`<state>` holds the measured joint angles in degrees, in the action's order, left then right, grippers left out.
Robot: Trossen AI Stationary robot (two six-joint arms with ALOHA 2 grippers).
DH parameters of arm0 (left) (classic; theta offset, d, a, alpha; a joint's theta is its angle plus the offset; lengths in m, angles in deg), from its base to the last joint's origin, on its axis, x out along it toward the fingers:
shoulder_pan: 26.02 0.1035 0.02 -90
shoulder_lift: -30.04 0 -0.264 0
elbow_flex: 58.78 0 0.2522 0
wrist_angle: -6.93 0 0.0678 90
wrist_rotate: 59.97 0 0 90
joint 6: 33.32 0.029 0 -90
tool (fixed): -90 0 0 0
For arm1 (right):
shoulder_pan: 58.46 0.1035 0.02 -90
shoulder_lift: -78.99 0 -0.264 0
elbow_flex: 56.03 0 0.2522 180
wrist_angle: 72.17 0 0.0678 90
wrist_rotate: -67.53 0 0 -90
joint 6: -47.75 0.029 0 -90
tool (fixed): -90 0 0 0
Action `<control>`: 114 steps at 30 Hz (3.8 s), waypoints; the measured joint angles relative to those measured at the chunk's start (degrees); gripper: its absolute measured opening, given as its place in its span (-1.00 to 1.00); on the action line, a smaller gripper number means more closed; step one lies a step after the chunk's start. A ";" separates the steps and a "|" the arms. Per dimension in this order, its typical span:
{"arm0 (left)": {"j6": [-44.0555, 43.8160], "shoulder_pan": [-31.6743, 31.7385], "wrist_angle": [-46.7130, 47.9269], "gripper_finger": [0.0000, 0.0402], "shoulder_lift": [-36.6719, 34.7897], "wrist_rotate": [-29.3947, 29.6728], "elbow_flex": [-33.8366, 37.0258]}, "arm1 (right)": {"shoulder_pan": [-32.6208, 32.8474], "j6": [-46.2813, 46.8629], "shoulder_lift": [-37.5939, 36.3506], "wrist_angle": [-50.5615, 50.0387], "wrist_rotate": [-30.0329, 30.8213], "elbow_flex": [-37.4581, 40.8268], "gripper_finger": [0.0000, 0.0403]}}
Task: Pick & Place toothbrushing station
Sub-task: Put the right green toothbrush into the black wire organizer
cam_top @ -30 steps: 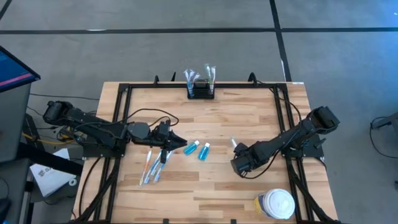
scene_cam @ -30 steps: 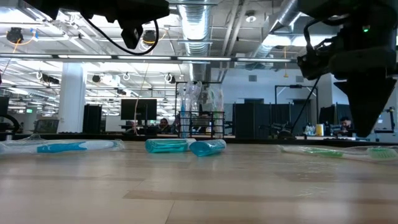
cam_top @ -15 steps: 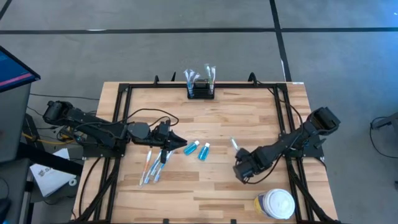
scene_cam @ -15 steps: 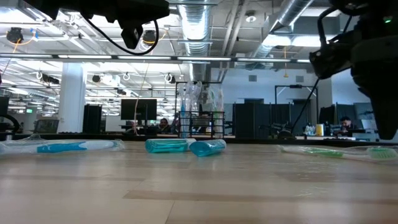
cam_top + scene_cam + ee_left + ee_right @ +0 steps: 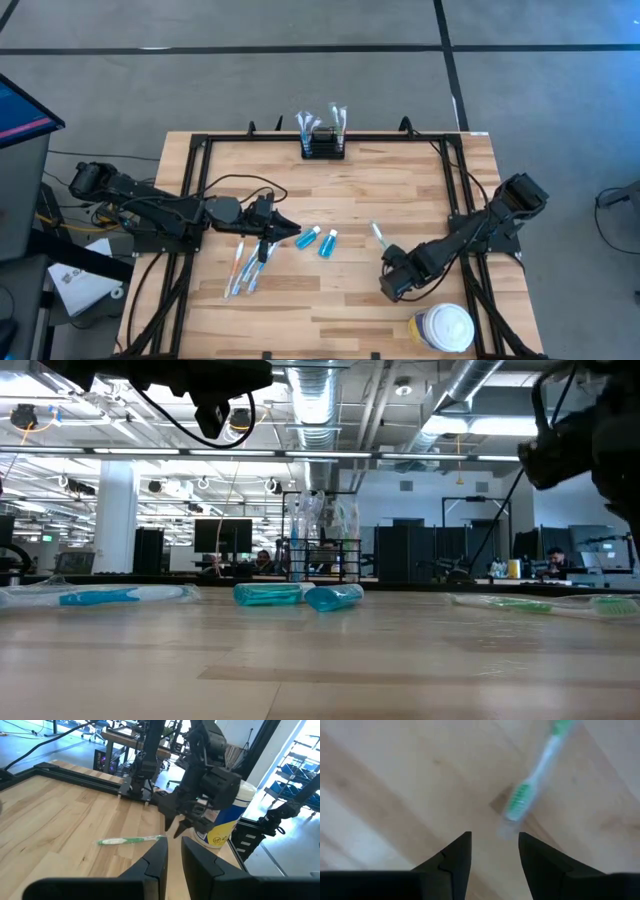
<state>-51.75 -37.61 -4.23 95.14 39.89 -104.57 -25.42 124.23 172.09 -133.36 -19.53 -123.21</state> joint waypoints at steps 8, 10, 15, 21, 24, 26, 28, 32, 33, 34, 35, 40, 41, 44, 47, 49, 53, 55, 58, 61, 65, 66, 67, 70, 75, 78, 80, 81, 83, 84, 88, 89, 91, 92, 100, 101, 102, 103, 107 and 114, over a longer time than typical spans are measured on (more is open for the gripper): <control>0.00 0.00 0.02 -0.76 0.00 -0.02 -0.02 | -0.07 0.28 0.02 6.81 0.04 3.42 -0.30; 0.00 0.00 0.01 -0.76 0.00 -0.02 -0.02 | -0.06 0.28 0.02 7.21 0.02 4.23 -0.31; 0.00 -0.01 0.01 -0.76 0.00 -0.03 -0.02 | -0.20 0.39 0.04 7.43 0.08 5.28 -0.34; 0.00 -0.02 0.00 -0.76 0.00 -0.04 -0.02 | -1.19 0.94 0.04 7.63 2.30 5.47 -0.41; 0.00 -0.01 0.00 -0.76 0.00 -0.07 -0.02 | -1.84 0.39 0.04 7.64 2.49 5.47 -0.42; 0.00 0.00 0.00 -0.76 0.00 -0.07 -0.02 | -2.14 0.04 0.11 7.64 2.54 5.47 -0.44; 0.00 0.00 0.00 -0.76 0.00 -0.07 -0.04 | -2.22 0.05 0.82 7.62 2.43 5.47 -0.48; 0.00 -0.01 0.02 -0.76 0.00 -0.09 -0.04 | -2.32 -1.62 1.66 7.64 0.59 5.26 -0.60; 0.00 -0.02 0.01 -0.76 0.00 -0.08 -0.04 | -2.32 -2.19 1.66 7.67 0.46 5.26 -0.63; 0.01 -0.01 0.00 -0.76 0.00 -0.09 -0.04 | -2.32 -2.50 1.66 7.78 0.28 5.27 -0.67; 0.02 0.00 0.02 -0.76 0.00 -0.09 -0.04 | -2.33 -2.53 1.67 7.85 0.28 5.28 -0.71; 0.04 -0.02 0.02 -0.76 0.00 -0.09 -0.04 | -2.36 -3.42 1.60 7.19 0.04 4.97 -0.97; 0.06 -0.02 0.02 -0.76 0.00 -0.07 -0.04 | -2.36 -3.46 1.62 6.77 0.02 4.82 -0.97; 0.11 -0.02 0.02 -0.76 0.00 -0.07 -0.04 | -2.36 -4.47 1.76 4.19 -0.23 4.15 -0.99; 0.11 -0.01 0.02 -0.76 0.00 -0.07 -0.04 | -2.32 -5.48 1.77 0.27 -0.27 2.18 -0.99; 0.13 0.00 0.02 -0.76 0.00 -0.07 -0.04 | -2.32 -5.92 1.77 -3.38 -0.14 0.74 -1.00; 0.15 -0.02 0.02 -0.76 0.00 -0.07 -0.04 | -2.32 -7.21 1.77 -8.38 1.08 -2.71 -1.00; 0.19 -0.02 0.01 -0.76 0.00 -0.07 -0.04 | -2.32 -8.21 1.77 -10.54 1.78 -4.39 -1.00; 1.35 -0.03 0.02 -0.76 0.00 -0.07 -0.04 | -2.38 -10.22 1.77 -11.53 2.63 -7.01 -1.00; 3.79 -0.97 0.02 -0.76 0.00 0.07 -0.04 | -2.77 -12.41 1.75 -12.58 3.02 -9.46 -1.00; 9.58 -2.84 -0.74 -0.76 0.00 0.00 -0.04 | -3.71 -15.39 1.75 -12.59 4.23 -12.52 -1.00; 10.83 -3.42 -1.22 -0.76 0.02 0.02 -0.05 | -4.06 -15.99 1.74 -12.54 4.59 -13.37 -1.00; 12.10 -4.01 -2.07 -0.76 0.40 0.04 -0.05 | -4.38 -16.79 1.72 -12.48 4.73 -14.15 -1.00; 17.09 -5.90 -4.04 -0.76 2.65 0.40 -0.11 | -5.26 -19.18 1.70 -12.33 5.67 -16.58 -1.00; 27.93 -7.88 -5.09 -0.76 9.68 2.76 -3.26 | -6.24 -22.68 1.70 -11.70 6.65 -20.66 -1.00; 33.14 -9.05 -5.30 -0.76 14.47 7.23 -7.15 | -6.42 -24.07 1.66 -11.15 7.26 -22.26 -1.00; 37.71 -9.94 -5.22 -0.76 17.65 10.54 -9.69 | -6.58 -24.85 1.66 -10.29 7.26 -22.98 -1.00; 40.38 -10.50 -5.12 -0.76 19.20 12.32 -11.02 | -6.59 -25.14 1.66 -10.00 7.28 -23.38 -1.00; 46.40 -11.65 -5.22 -0.76 22.18 15.79 -13.73 | -6.53 -25.64 1.66 -9.58 7.28 -23.88 -1.00; 49.43 -12.39 -5.17 -0.76 23.56 17.96 -14.89 | -6.51 -25.72 1.66 -9.37 7.26 -24.04 -1.00; 60.16 -14.47 -5.14 -0.75 29.75 26.55 -20.03 | -6.49 -26.11 1.66 -8.85 7.26 -24.66 -1.00; 62.92 -14.86 -5.12 -0.74 31.27 28.21 -21.30 | -6.49 -26.24 1.66 -8.77 7.30 -24.88 -1.00; 68.25 -15.16 -5.26 -0.70 34.33 31.59 -23.67 | -6.49 -26.87 1.66 -8.21 7.39 -25.32 -1.00; 70.97 -15.21 -5.22 -0.67 35.60 33.30 -24.55 | -6.49 -27.13 1.66 -7.70 7.43 -25.51 -1.00; 79.44 -14.36 -6.58 -0.39 41.64 37.47 -27.77 | -6.45 -29.02 1.66 -3.87 7.45 -26.57 -1.00; 79.54 -14.36 -6.57 -0.34 41.63 37.32 -27.78 | -6.45 -29.08 1.66 -3.76 7.45 -26.57 -1.00; 79.52 -14.36 -6.71 -0.30 41.54 36.86 -27.78 | -6.45 -29.10 1.66 -3.70 7.45 -26.57 -1.00; 79.52 -14.36 -7.14 -0.25 41.46 36.65 -27.78 | -6.45 -29.24 1.66 -3.37 7.45 -26.57 -1.00; 79.60 -14.34 -8.07 -0.12 41.40 36.32 -27.78 | -6.45 -29.81 1.66 -2.27 7.45 -26.57 -1.00; 79.54 -13.57 -8.65 -0.08 41.68 33.64 -27.82 | -6.97 -31.68 1.66 1.67 7.45 -26.57 -1.00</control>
<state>27.79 -51.19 -12.89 136.82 73.53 -132.40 -32.40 92.55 173.75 -131.69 -12.08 -149.78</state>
